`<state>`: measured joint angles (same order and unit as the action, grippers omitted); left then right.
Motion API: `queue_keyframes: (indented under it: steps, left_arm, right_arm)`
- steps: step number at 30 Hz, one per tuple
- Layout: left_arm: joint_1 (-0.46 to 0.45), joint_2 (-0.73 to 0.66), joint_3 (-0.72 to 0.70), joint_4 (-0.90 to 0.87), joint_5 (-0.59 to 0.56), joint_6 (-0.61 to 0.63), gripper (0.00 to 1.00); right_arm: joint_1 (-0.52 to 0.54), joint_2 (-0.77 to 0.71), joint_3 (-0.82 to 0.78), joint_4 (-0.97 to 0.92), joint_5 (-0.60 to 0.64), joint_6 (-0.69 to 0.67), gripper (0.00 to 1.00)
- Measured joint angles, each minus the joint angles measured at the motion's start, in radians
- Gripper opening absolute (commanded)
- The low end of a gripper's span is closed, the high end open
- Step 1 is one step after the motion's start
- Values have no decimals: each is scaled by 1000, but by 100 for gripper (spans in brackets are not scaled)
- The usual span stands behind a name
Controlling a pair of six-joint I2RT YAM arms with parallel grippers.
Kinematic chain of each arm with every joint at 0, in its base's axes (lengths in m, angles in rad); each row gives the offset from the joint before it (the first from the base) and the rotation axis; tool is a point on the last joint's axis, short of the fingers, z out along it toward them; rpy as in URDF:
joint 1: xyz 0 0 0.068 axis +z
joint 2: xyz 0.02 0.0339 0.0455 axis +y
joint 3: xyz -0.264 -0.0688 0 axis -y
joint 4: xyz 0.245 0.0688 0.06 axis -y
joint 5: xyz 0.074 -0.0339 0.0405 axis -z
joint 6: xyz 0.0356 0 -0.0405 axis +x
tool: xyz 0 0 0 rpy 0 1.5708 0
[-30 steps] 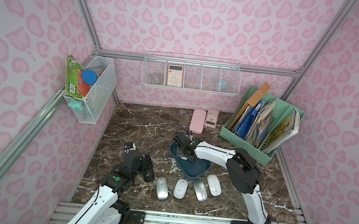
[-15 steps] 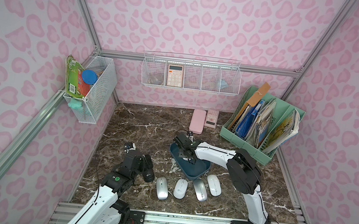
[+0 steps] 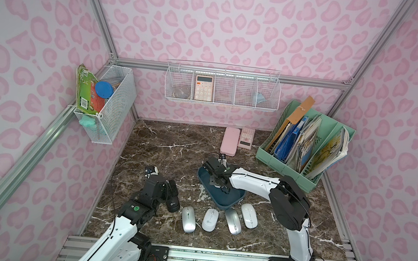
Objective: Take out the mouse from the storage box
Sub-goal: Pick up the mouse from the storage box.
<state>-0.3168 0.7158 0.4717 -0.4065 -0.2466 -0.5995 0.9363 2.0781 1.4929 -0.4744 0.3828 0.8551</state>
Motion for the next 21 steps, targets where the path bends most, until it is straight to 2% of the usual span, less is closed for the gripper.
queue_keyframes:
  steps: [11,21]
  left_arm:
    - [0,-2,0,6,0,0,99]
    - [0,-3,0,5,3,1,99]
  right_arm:
    - [14,-153,-102,13,39,-19,56]
    - [10,-414,-319,30,76,-52,55]
